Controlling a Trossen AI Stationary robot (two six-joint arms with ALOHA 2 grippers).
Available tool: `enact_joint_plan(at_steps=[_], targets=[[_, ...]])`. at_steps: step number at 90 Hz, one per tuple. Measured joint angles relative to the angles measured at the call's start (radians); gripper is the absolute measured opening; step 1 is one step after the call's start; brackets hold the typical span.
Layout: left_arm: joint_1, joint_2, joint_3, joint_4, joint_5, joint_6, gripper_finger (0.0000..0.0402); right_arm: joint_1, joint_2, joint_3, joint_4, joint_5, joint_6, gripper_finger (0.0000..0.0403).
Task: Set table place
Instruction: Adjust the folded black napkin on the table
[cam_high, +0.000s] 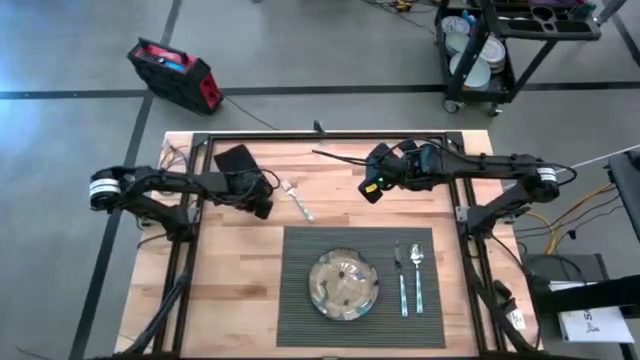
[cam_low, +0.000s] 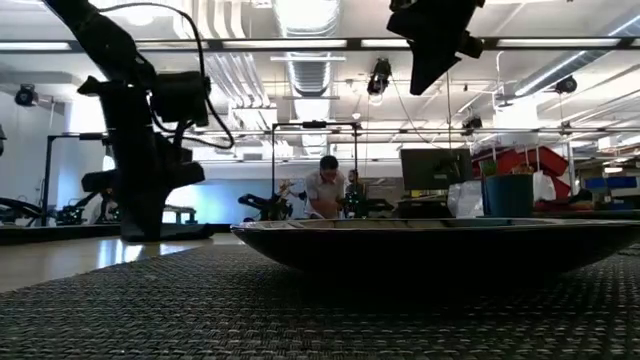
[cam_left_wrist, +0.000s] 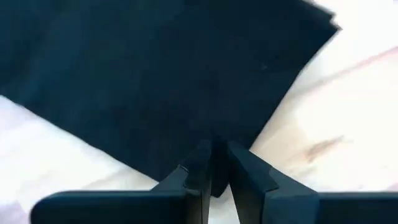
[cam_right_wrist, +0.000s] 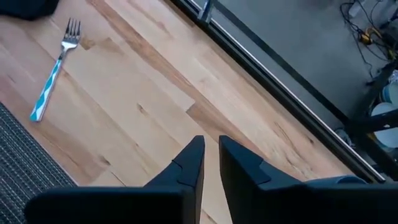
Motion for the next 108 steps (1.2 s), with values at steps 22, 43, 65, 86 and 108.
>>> enact_joint_plan(at_steps=[22,43,65,86,108], targets=[[-0.055,-0.014,-0.011,0.016,0.091,-0.085,0.0036,0.000,0.000,0.000,0.001,0.000,0.000,0.0024],[-0.169,-0.014,0.003,0.052,0.165,-0.204,0.0036,0.000,0.000,0.000,0.004,0.000,0.000,0.0023],[-0.356,-0.014,0.003,0.180,0.169,-0.388,0.0036,0.000,0.000,0.000,0.012,0.000,0.001,0.0029],[-0.518,-0.019,0.005,0.254,0.064,-0.536,0.0036,0.000,0.000,0.000,0.027,0.000,0.002,0.0023],[-0.514,-0.032,0.092,-0.004,-0.196,-0.517,0.0036,0.000,0.000,0.000,0.083,0.000,0.000,0.0029]])
